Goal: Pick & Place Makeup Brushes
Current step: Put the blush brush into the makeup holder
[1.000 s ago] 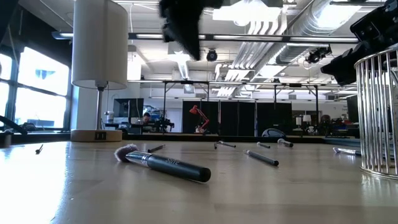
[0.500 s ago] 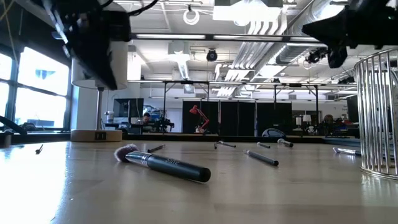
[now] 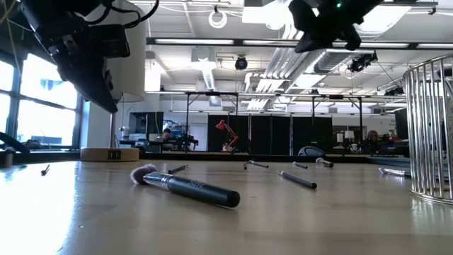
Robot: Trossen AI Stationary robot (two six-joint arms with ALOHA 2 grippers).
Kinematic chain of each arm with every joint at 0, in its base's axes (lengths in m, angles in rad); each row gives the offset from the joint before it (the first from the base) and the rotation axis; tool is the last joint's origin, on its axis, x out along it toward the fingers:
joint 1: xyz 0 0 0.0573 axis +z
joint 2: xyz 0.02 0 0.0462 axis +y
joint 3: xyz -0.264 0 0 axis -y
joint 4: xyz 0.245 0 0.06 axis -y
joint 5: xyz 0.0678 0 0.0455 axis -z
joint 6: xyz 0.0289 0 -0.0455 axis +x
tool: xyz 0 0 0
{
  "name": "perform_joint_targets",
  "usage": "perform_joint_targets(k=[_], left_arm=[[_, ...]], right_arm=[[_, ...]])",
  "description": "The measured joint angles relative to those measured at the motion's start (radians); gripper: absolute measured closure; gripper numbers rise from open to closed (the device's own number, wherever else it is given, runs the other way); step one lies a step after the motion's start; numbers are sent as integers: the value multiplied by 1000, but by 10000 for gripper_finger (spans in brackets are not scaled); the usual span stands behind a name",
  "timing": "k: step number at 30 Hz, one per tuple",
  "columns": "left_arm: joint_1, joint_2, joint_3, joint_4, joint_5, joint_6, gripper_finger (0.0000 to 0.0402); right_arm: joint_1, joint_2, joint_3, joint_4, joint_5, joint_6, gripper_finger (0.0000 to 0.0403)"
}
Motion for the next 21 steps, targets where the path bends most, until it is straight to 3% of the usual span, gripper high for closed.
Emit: perform_joint_targets(k=[5, 9, 15, 21], left_arm=[[1, 10, 0, 5, 11, 18, 401], [1, 9, 0, 11, 12, 16, 401], [1, 9, 0, 9, 28, 15, 401], [1, 9, 0, 5, 46, 14, 401]], right_arm=[[-184, 173, 297, -530, -211, 287, 402], [-333, 307, 442, -790, -347, 376, 394], [-501, 449, 489, -877, -506, 369, 351], [-640, 519, 416, -851, -632, 348, 300]])
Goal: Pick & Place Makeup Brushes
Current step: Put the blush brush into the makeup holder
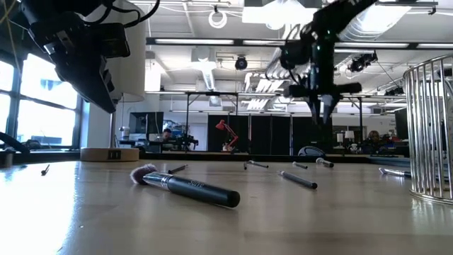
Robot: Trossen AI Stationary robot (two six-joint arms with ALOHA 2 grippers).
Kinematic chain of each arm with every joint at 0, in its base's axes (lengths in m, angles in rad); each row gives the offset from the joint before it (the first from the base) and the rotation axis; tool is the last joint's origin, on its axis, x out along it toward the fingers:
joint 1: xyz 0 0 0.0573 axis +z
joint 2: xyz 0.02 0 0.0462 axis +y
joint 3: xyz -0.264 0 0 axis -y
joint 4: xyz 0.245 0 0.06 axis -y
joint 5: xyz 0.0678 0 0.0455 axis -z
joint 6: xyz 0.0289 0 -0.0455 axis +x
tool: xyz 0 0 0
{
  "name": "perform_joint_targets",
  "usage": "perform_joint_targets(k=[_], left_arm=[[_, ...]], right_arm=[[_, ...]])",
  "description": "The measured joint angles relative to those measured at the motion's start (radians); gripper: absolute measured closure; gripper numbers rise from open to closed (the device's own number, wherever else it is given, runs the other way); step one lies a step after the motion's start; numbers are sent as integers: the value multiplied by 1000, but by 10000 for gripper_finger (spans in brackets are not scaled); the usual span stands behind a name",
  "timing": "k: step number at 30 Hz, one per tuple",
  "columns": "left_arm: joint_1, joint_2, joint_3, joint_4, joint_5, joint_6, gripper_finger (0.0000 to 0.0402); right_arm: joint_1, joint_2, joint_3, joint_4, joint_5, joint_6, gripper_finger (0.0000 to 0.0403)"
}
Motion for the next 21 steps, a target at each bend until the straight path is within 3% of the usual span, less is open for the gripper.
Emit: perform_joint_targets(k=[10, 21], left_arm=[[0, 0, 0, 0, -17, 5, 401], [0, 0, 0, -2, -55, 8, 401]], right_arm=[[-112, 13, -153, 252, -114, -4, 270], [-113, 153, -153, 300, -127, -30, 269]])
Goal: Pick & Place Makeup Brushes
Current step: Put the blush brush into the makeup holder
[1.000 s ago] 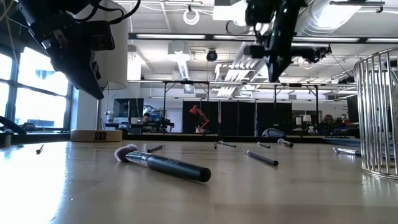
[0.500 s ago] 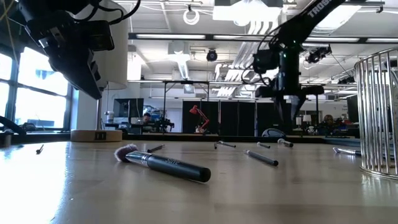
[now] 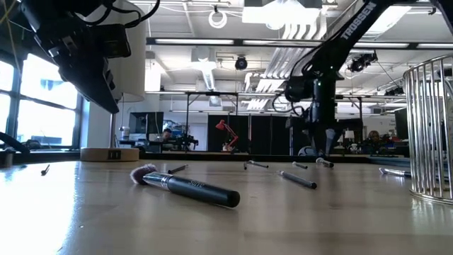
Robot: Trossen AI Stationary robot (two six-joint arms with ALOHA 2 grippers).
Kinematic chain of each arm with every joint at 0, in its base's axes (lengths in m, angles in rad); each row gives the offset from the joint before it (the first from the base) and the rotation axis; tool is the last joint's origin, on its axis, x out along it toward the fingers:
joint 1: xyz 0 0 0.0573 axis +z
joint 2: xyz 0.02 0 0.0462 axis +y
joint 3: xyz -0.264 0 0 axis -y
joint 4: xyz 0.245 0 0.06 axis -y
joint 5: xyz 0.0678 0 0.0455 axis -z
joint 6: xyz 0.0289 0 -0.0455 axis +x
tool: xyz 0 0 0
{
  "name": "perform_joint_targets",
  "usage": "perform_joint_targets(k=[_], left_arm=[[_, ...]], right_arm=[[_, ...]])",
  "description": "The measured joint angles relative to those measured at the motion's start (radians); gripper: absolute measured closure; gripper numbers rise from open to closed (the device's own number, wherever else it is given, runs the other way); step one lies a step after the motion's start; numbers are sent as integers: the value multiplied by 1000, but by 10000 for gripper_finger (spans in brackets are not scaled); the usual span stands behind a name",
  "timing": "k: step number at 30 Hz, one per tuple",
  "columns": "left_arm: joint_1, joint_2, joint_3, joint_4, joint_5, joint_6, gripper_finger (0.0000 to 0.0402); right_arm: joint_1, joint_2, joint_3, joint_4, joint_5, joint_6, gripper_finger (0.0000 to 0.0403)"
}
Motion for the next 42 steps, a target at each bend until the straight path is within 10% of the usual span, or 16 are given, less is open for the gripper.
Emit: perform_joint_targets(k=[9, 16, 24, 42], left_arm=[[0, 0, 0, -13, -1, 0, 401], [0, 0, 0, -12, -2, 64, 401], [0, 0, 0, -6, -7, 127, 401], [0, 20, 1, 136, -16, 74, 401]], right_arm=[[2, 69, 3, 31, 23, -20, 272], [3, 69, 3, 30, -54, -100, 384], [106, 42, -4, -20, -88, -217, 397], [592, -488, -10, -41, 172, -367, 400]])
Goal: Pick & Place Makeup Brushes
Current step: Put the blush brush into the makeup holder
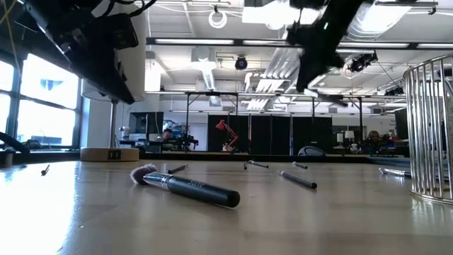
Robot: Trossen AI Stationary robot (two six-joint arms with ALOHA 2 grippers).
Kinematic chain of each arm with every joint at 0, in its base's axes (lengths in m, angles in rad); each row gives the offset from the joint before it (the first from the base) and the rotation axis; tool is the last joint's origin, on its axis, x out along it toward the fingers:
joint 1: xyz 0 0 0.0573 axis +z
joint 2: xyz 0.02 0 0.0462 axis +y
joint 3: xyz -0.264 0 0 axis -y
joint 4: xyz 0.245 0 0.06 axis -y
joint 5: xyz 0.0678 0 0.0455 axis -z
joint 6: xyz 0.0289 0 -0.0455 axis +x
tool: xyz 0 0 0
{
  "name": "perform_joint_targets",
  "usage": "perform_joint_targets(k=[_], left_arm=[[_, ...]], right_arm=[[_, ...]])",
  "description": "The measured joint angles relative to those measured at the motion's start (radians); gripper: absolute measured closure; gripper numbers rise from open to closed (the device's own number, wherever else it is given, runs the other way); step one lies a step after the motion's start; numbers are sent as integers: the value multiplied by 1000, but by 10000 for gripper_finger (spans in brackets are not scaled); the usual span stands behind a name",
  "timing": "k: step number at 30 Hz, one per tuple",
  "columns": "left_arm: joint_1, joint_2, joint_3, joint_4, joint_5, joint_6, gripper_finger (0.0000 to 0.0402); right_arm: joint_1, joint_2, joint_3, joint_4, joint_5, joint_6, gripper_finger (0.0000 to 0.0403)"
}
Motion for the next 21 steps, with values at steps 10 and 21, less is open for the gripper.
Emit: perform_joint_targets(k=[10, 21], left_arm=[[0, 39, 0, 103, 22, -38, 401], [-1, 123, 0, 185, 43, -68, 401]], right_arm=[[539, -433, -320, 421, 164, 18, 401], [973, -348, -584, 1035, 399, -151, 402]])
